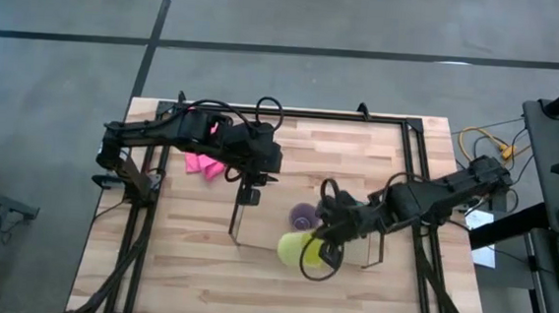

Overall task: Stack small to large cups/mugs on shelf
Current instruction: Put yellow mug on the shelf

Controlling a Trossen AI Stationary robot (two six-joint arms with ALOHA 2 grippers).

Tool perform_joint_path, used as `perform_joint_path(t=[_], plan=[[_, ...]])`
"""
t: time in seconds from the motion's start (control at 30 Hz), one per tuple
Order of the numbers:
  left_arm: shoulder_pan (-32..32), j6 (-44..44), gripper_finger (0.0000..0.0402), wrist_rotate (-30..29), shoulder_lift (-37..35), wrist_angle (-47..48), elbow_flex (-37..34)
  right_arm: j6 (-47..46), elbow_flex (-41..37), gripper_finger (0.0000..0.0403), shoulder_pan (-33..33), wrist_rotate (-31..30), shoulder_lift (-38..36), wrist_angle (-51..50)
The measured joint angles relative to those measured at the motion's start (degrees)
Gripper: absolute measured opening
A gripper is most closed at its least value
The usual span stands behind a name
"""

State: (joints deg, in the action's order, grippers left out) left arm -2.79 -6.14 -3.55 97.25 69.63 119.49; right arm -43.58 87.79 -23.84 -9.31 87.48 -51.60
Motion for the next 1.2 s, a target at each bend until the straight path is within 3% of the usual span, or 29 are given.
perform_joint_path(t=[0.3, 0.63, 1.03, 1.2], plan=[[0.00, 0.05, 0.0073, -1.28, -0.48, 2.45, -0.01, 8.08, 4.01, 0.0009, 7.56, -1.76, 0.00, -0.42], [0.04, 7.44, 0.0073, -3.91, -0.66, 11.84, -0.01, 17.38, 6.23, 0.0009, 17.04, -2.68, 0.19, -0.31], [-0.31, 7.66, 0.0073, -4.22, -0.66, 12.23, -0.01, 21.34, 8.59, 0.0009, 24.66, 6.23, 7.67, -0.30], [-0.33, 9.01, 0.0073, -9.79, -1.18, 15.13, -0.01, 24.06, 12.95, 0.0009, 24.62, 8.96, 13.38, -1.32]])
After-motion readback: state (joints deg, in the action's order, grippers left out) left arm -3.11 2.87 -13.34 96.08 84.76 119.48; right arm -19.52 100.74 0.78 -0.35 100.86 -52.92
